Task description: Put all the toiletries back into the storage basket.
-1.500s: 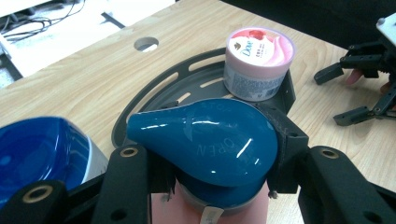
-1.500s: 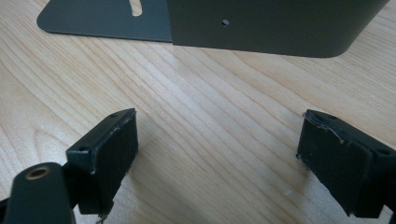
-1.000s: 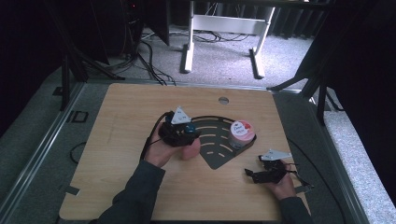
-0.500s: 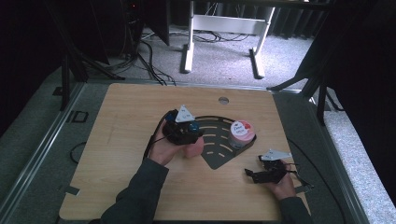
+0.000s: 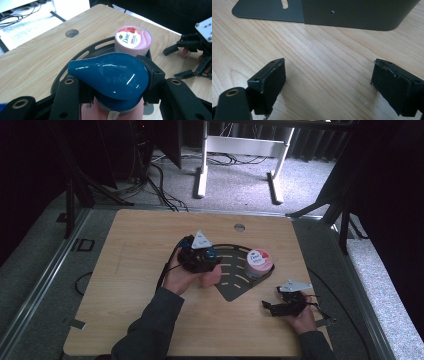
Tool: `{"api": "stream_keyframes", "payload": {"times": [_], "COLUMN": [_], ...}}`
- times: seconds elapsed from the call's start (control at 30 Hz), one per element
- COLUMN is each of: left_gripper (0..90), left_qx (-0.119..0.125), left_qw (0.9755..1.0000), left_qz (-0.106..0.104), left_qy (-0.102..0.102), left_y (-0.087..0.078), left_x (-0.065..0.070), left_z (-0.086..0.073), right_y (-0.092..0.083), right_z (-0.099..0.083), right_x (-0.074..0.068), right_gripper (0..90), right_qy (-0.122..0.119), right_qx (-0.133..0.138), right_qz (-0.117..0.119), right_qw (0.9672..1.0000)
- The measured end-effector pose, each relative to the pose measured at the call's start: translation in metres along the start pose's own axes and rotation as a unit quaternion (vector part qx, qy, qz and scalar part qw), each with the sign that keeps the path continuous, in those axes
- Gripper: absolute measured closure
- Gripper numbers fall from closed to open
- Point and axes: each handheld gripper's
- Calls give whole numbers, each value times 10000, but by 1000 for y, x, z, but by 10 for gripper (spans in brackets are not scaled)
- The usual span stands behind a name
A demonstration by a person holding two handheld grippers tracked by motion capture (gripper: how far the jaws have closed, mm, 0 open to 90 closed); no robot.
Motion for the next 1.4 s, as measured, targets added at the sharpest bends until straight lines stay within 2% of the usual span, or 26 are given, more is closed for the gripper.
{"api": "stream_keyframes", "payload": {"times": [0.43,0.73,1.0,1.4], "left_gripper": [529,529,529,529], "left_qx": [9,-47,-22,18], "left_qw": [10000,9999,9999,9999], "left_qz": [-16,28,-40,-74], "left_qy": [-24,97,164,140], "left_y": [11,20,26,38], "left_x": [3,5,9,16], "left_z": [5,5,6,12], "right_y": [0,0,0,0], "right_z": [0,0,0,0], "right_x": [0,0,0,0], "right_gripper": [120,120,120,120], "right_qy": [-2,-3,-8,-12], "right_qx": [0,0,-2,-1], "right_qz": [0,0,4,9], "right_qw": [10000,10000,10000,10000]}}
Point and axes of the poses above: each handheld gripper's, and its own axes: y roughly forward along the jaws, z roughly out of its top, x roughly to its right, and after that the axes turned 14 degrees about -y, right-handed
